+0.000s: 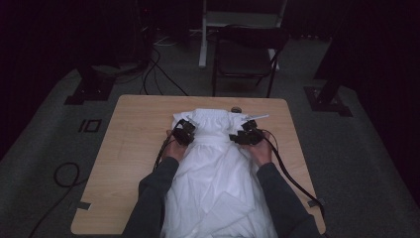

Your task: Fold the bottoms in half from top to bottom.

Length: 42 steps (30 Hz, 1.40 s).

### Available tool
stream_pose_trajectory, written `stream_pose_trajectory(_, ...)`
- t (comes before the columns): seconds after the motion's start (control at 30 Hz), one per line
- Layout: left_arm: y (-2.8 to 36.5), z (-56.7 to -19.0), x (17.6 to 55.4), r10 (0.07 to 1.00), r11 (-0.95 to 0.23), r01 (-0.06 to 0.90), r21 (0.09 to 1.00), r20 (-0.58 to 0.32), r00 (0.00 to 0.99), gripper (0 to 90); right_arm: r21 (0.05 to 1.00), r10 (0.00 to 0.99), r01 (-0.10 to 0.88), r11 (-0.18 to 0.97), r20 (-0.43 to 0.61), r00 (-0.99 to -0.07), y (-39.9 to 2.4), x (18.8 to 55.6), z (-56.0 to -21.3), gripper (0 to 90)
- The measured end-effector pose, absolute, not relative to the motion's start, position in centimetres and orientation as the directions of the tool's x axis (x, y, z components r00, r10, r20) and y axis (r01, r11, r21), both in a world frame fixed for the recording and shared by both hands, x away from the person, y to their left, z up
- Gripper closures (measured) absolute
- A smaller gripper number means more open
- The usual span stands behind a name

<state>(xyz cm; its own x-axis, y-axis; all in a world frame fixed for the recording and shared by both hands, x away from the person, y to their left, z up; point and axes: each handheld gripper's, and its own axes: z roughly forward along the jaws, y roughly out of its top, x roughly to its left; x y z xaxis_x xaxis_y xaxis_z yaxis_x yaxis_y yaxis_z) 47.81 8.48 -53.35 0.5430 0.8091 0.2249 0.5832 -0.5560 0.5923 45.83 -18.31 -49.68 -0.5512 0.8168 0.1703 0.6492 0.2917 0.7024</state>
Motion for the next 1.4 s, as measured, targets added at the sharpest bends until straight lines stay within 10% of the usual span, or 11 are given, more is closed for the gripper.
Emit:
stream_pose_trajectory(0.3,8.3,-53.4,47.8,0.810,-0.558,0.584,0.589,0.232,0.539,85.2,0.643,0.823,0.718,0.266,0.236,-0.516,-21.5,40.1,-51.9,45.9)
stream_pose_trajectory(0.47,8.3,-53.4,47.8,0.804,-0.567,0.576,0.589,0.242,0.544,85.3,0.625,0.823,0.696,0.353,0.147,-0.549,-21.6,38.5,-52.3,89.7)
stream_pose_trajectory(0.77,8.2,-53.4,47.8,0.804,-0.566,0.576,0.590,0.243,0.542,85.2,0.667,0.886,0.686,0.290,0.083,-0.456,-27.0,35.3,-49.7,90.0)
stream_pose_trajectory(1.03,8.2,-53.4,47.8,0.805,-0.566,0.578,0.588,0.245,0.540,85.2,0.686,0.830,0.669,0.285,0.173,-0.531,-25.8,31.8,-50.6,52.7)
stream_pose_trajectory(1.17,8.2,-53.4,47.8,0.808,-0.562,0.579,0.590,0.244,0.536,85.3,0.662,0.785,0.678,0.319,0.216,-0.580,-24.4,30.7,-52.0,48.5)
stream_pose_trajectory(1.3,8.3,-53.4,47.8,0.808,-0.561,0.581,0.590,0.237,0.540,85.2,0.628,0.779,0.685,0.369,0.192,-0.597,-23.9,30.2,-52.8,85.6)
stream_pose_trajectory(1.4,8.3,-53.4,47.9,0.807,-0.561,0.580,0.591,0.235,0.542,85.2,0.649,0.791,0.675,0.351,0.180,-0.584,-24.6,29.5,-52.1,88.8)
